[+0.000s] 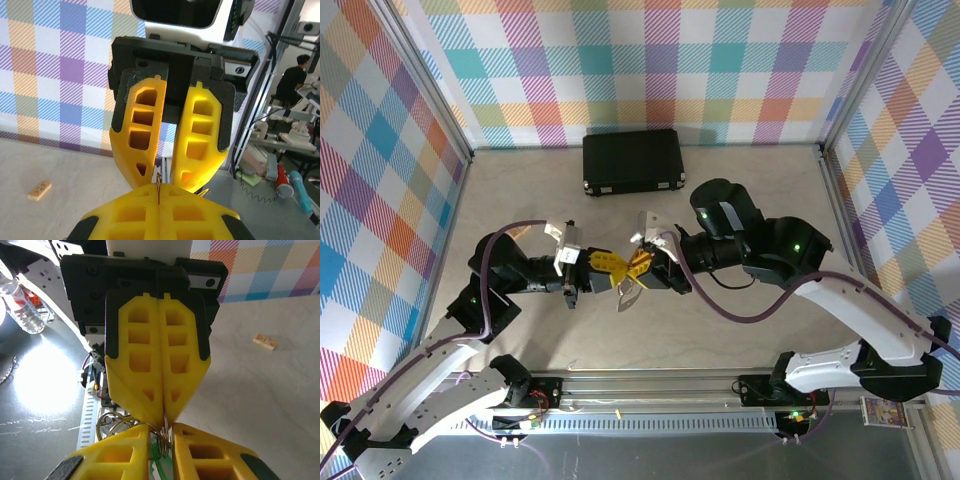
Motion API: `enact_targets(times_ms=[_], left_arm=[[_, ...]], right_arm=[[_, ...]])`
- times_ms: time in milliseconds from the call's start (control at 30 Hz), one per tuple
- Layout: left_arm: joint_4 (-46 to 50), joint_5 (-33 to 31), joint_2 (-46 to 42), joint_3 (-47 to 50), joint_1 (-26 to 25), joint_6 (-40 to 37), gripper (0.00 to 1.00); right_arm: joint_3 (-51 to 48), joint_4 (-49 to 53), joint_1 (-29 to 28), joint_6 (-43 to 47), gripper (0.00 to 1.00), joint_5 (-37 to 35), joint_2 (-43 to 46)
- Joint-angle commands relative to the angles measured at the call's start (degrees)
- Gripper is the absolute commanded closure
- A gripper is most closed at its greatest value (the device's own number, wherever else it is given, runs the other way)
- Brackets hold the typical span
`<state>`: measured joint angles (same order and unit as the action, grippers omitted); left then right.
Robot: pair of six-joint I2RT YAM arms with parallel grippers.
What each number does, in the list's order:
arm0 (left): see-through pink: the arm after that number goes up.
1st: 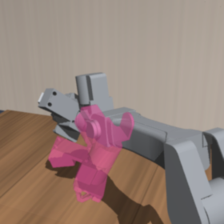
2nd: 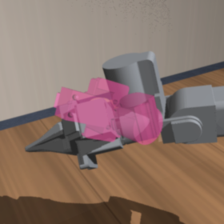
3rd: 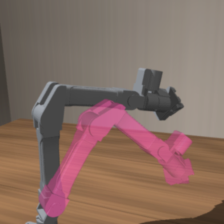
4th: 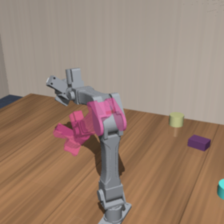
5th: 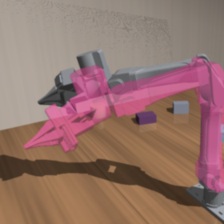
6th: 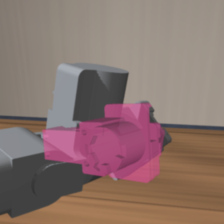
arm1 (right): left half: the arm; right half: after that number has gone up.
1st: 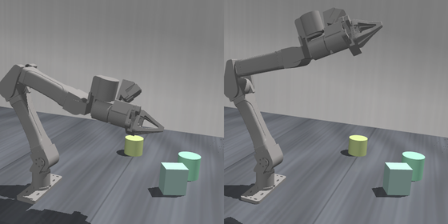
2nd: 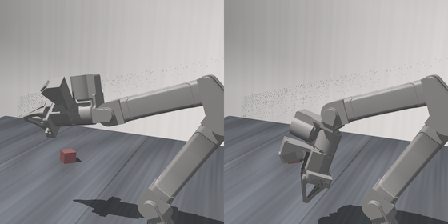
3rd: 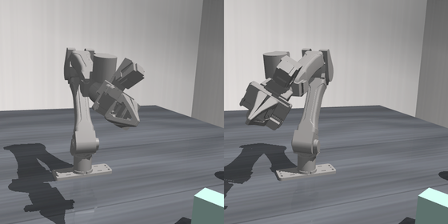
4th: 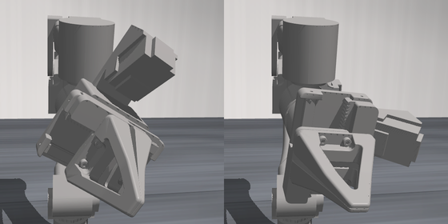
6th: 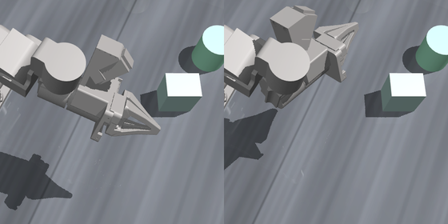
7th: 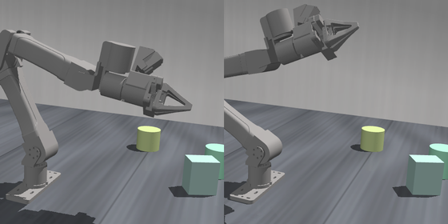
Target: Put the keys on the keyring
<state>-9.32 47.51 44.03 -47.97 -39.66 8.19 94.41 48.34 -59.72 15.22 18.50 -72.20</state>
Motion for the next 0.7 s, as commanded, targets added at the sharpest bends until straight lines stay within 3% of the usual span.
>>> enact_targets(times_ms=[0,167,467,667], left_arm=[[-10.4,1.6,-1.5,0.6,-0.6,4.0,1.0],[-12.6,2.3,-1.9,1.1,-0.6,5.8,1.0],[-14.0,2.9,-2.5,1.8,-0.8,7.3,1.0],[-6.5,2.6,-2.8,0.4,-0.8,3.1,1.0]], right_arm=[[-1.8,-3.8,-0.6,-2.0,0.81,-0.4,1.2],[-2.5,-4.8,-0.5,-2.7,0.8,-0.8,2.6],[-2.1,-5.3,-0.5,-2.1,0.98,-0.9,2.1],[-0.7,-3.4,-0.5,-0.2,1.0,-2.2,0.7]])
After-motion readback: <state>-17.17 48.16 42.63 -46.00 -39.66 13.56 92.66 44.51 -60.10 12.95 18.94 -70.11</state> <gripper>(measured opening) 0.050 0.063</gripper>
